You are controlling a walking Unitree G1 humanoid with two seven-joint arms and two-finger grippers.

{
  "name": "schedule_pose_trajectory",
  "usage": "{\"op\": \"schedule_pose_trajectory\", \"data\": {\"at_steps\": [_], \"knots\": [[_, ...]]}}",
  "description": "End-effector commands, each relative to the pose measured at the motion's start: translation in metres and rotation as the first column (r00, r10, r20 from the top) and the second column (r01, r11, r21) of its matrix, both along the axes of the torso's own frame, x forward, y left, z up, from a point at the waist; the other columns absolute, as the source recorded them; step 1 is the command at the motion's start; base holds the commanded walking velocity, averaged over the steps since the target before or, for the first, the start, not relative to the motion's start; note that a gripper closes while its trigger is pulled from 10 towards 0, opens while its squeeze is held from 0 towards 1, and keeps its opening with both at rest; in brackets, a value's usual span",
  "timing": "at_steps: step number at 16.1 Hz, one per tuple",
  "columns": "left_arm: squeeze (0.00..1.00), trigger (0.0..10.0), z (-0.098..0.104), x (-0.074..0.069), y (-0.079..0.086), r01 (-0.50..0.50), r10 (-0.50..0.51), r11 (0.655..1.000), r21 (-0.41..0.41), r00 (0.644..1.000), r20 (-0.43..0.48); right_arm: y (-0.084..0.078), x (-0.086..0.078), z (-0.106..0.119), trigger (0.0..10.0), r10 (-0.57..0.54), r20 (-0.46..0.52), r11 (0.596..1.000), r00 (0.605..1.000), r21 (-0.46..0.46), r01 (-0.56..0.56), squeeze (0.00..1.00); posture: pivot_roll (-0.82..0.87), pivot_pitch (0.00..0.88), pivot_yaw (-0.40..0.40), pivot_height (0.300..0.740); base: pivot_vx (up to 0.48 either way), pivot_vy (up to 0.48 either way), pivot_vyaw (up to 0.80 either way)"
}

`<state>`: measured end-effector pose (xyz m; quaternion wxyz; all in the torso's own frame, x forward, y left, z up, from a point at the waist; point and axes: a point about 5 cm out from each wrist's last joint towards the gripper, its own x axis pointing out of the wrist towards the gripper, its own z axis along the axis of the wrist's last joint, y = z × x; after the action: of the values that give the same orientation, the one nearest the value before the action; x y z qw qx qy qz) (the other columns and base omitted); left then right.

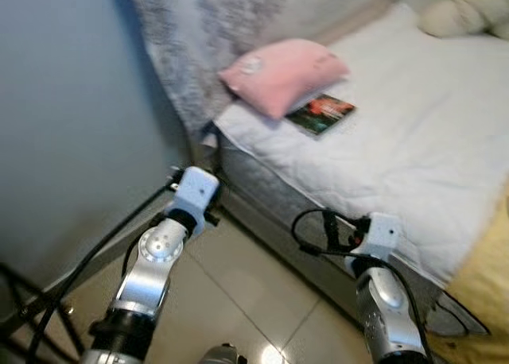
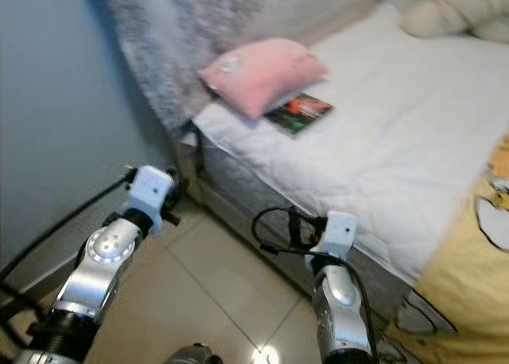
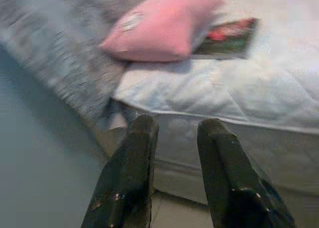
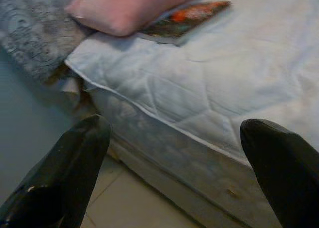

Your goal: Clean up the room

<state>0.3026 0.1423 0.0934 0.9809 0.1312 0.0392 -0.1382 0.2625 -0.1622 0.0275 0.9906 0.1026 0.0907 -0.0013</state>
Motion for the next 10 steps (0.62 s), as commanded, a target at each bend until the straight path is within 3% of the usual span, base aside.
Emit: {"op": "schedule_pose_trajectory", "data": {"at_steps": [1,3,7,10], "knots": [[0.0,10.0,0.006,0.008,0.003,-0.081,0.082,0.996,-0.038,0.997,0.007,-0.001,0.015,0.018,10.0,0.04,0.061,0.999,0.997,-0.032,-0.038,0.13,0.07,0.0,0.048,0.728,0.48,0.0,0.56],[0.0,10.0,0.005,0.007,0.002,-0.097,0.097,0.995,-0.013,0.995,0.014,-0.007,0.019,0.021,10.0,0.04,0.069,0.998,0.997,-0.041,-0.037,0.13,0.07,0.0,0.048,0.728,0.48,0.0,0.56],[0.0,10.0,-0.017,0.0,0.023,-0.22,0.223,0.974,0.05,0.971,-0.081,-0.011,0.02,0.025,10.0,0.077,0.071,0.994,0.994,-0.079,-0.072,0.13,0.1,0.0,0.005,0.728,0.48,0.0,0.56],[0.0,10.0,-0.003,0.012,0.019,-0.175,0.177,0.981,0.078,0.984,-0.023,-0.006,0.026,0.023,10.0,0.093,0.053,0.995,0.994,-0.046,-0.09,0.13,0.1,0.0,0.005,0.728,0.48,0.0,0.56]]}}
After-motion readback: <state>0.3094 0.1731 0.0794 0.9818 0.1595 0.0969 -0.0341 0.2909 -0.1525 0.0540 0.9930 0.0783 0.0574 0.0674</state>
